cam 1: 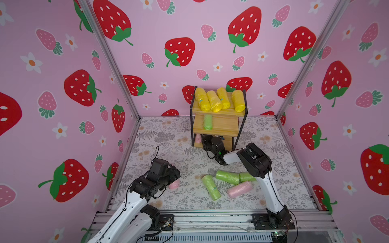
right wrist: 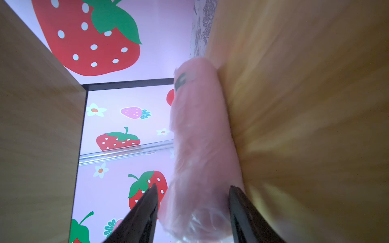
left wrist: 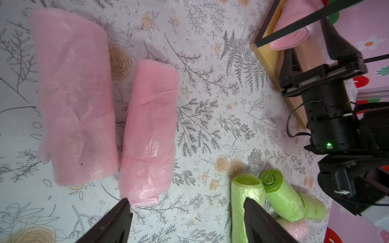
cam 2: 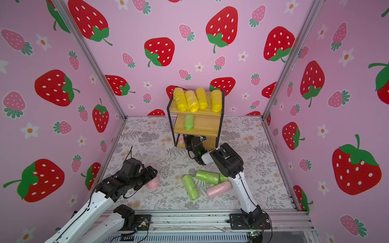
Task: Sort the rolls of trash bags by color and place them on the shelf
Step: Place the roll of trash bags on the shelf.
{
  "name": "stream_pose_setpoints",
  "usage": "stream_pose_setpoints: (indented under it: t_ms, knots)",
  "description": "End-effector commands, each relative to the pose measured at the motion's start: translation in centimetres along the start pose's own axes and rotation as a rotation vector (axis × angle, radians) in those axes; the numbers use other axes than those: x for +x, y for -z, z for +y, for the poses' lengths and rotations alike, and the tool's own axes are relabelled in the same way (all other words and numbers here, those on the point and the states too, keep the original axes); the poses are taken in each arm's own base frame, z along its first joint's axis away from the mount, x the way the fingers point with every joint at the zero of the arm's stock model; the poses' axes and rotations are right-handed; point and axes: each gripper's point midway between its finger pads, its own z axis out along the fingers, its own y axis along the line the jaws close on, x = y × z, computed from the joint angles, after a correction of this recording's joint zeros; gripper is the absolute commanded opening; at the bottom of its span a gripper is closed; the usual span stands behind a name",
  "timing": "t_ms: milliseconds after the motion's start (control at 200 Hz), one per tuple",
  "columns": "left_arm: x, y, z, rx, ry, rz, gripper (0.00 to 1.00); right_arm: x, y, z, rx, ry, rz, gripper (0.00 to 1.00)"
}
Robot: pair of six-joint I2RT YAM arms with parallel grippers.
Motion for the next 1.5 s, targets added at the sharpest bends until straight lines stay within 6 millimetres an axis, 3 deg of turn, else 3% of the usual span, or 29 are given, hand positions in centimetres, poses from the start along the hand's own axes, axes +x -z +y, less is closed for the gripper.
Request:
stream_pose_setpoints:
  t_ms: [0, 115, 495, 850, 1011, 1246, 1371, 1496]
  knots:
    - [0.6, -0.1, 0.2, -0.004, 0.032, 0.061, 0.88, 0.1, 0.9, -0.6, 0.018, -0.030, -0.012, 0.59]
    - [0.6, -0.2, 0.4, -0.005, 0.053, 0.080, 0.88, 0.5, 2.3, -1.3, 0.032, -0.031, -0.020, 0.59]
    - [-0.2, -0.7, 0.6, 0.011, 0.030, 0.092, 0.88, 3.2, 7.7, -0.3, 0.043, -0.002, 0.046, 0.59]
    - [-4.3, -2.7, 0.7, -0.095, -0.071, 0.131, 0.83, 6.4, 13.8, -2.2, 0.075, 0.013, 0.135, 0.59]
    - [-6.0, -3.7, 0.8, -0.152, -0.101, 0.101, 0.80, 6.9, 15.5, -1.4, 0.088, 0.083, 0.170, 0.60]
    - [-6.1, -5.5, 1.9, -0.205, -0.096, 0.115, 0.79, 7.4, 18.5, 0.5, 0.184, 0.278, 0.243, 0.61]
    - [-6.0, -7.0, 2.0, -0.202, -0.094, 0.133, 0.79, 7.8, 21.1, 1.9, 0.302, 0.478, 0.298, 0.63]
    - [-6.2, -8.0, 2.1, -0.224, -0.101, 0.150, 0.78, 6.9, 24.0, 3.4, 0.345, 0.609, 0.279, 0.65]
